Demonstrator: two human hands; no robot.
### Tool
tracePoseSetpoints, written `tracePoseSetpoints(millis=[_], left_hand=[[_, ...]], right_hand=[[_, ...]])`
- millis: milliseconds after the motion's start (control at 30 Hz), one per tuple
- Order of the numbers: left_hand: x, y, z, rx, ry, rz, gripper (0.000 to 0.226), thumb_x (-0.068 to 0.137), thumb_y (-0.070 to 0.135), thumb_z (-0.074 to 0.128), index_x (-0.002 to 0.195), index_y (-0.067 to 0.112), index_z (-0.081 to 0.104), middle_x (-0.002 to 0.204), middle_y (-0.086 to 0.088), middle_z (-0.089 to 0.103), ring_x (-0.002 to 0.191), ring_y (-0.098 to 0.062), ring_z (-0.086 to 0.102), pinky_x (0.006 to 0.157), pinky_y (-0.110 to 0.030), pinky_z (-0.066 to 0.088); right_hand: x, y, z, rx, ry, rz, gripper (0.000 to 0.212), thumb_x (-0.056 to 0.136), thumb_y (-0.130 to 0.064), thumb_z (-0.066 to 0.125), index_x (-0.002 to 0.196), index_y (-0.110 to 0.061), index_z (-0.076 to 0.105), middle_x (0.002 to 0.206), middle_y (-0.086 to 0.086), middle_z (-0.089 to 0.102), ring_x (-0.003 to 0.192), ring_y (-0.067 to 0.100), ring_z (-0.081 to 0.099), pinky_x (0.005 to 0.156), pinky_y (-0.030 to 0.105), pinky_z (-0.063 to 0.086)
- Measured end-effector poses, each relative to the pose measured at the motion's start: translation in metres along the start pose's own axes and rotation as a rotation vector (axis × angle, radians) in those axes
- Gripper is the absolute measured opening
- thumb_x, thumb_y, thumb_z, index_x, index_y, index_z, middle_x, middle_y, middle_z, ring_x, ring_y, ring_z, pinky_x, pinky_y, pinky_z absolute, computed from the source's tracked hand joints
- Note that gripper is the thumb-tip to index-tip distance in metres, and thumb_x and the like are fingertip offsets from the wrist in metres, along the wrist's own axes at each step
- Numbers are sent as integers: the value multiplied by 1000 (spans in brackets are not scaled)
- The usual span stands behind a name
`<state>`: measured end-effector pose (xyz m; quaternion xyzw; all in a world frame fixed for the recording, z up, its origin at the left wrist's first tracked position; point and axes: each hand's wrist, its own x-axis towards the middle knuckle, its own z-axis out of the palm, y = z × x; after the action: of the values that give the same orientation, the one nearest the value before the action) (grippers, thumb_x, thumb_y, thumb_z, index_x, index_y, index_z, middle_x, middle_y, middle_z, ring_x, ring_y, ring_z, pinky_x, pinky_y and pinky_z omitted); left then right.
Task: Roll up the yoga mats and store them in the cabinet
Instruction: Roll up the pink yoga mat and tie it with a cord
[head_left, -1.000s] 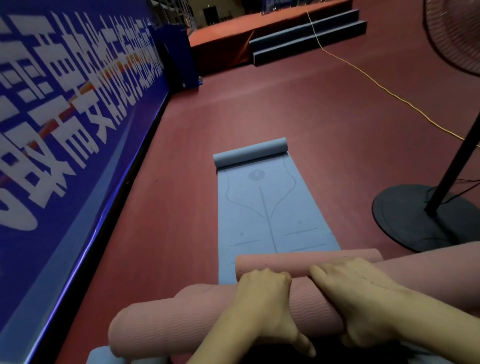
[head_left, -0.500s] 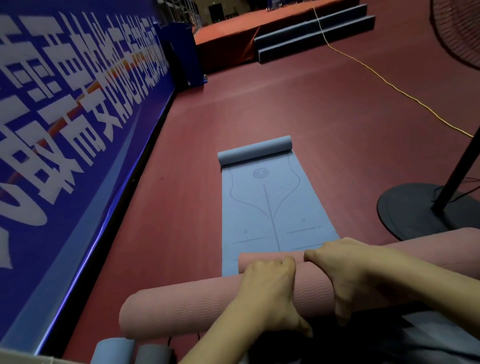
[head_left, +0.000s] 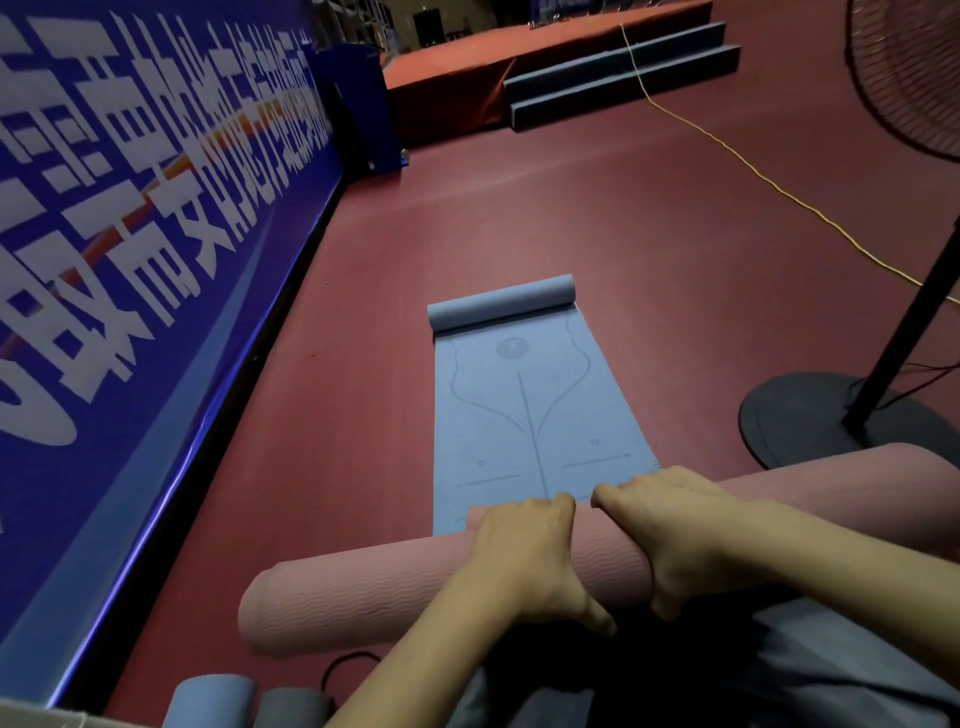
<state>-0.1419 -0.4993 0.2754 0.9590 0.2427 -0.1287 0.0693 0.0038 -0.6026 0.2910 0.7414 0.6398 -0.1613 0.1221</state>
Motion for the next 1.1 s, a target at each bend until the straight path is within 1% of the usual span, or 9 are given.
tracePoseSetpoints(millis=[167, 400, 533, 667, 733, 800, 867, 933, 1100], left_hand=[[0, -1, 9, 41, 57, 36, 128, 41, 73, 91, 146, 30, 31, 120, 0, 61, 108, -27, 60, 90, -40, 45], [15, -7, -3, 142, -5, 67, 81, 57, 67, 86, 112, 20, 51, 109, -1, 68, 95, -28, 65, 72, -39, 44], [25, -9, -12, 132, -51, 78, 75, 56, 65, 86, 111, 22, 58, 107, -2, 70, 95, -28, 65, 73, -36, 44], [27, -11, -9, 73, -53, 58, 80, 49, 73, 86, 105, 23, 57, 101, -1, 70, 89, -27, 65, 73, -37, 49], [25, -14, -7, 11, -62, 38, 87, 44, 78, 85, 106, 25, 56, 101, 2, 70, 91, -25, 65, 79, -39, 54], [22, -23, -5, -42, -68, 49, 104, 44, 79, 86, 129, 27, 54, 124, 3, 68, 114, -25, 64, 97, -40, 51], [15, -41, -4, -44, -73, 70, 132, 45, 79, 86, 155, 27, 35, 152, 4, 51, 139, -21, 48, 119, -38, 33], [1, -70, 1, -15, -53, 52, 141, 42, 81, 84, 159, 27, 28, 159, 8, 43, 145, -13, 41, 125, -35, 21], [-18, -102, 8, -8, 11, -55, 108, 37, 81, 78, 132, 40, 47, 125, 21, 64, 114, -10, 63, 91, -32, 49]], right_hand=[[22, 9, -14, 94, -121, 0, 95, 50, -50, 94, 131, -33, 47, 122, -2, 64, 110, 23, 64, 91, 36, 54], [22, 10, -2, 85, -43, 18, 81, 52, -53, 91, 117, -31, 48, 115, -5, 63, 104, 23, 63, 77, 32, 45], [14, 5, 10, 31, 74, 25, 73, 56, -51, 87, 110, -26, 45, 116, -4, 60, 104, 24, 60, 73, 32, 34], [17, 4, 5, 19, 38, 59, 76, 56, -52, 87, 112, -25, 44, 116, -1, 61, 104, 26, 62, 74, 33, 36], [19, 5, 1, 54, 25, 68, 76, 55, -51, 88, 112, -27, 44, 115, -1, 62, 103, 26, 62, 75, 33, 40], [21, 6, -1, 89, -3, 66, 77, 54, -51, 88, 113, -28, 45, 114, -1, 62, 103, 26, 62, 79, 34, 47], [25, 11, -4, 110, -30, 74, 78, 52, -52, 87, 114, -28, 48, 114, 0, 62, 102, 26, 62, 85, 36, 52], [31, 14, -5, 134, -39, 85, 79, 48, -54, 87, 112, -29, 49, 113, 1, 63, 100, 27, 63, 85, 38, 55], [38, 13, -6, 122, -41, 52, 81, 45, -59, 87, 110, -28, 49, 111, 1, 65, 100, 28, 64, 84, 39, 54]])
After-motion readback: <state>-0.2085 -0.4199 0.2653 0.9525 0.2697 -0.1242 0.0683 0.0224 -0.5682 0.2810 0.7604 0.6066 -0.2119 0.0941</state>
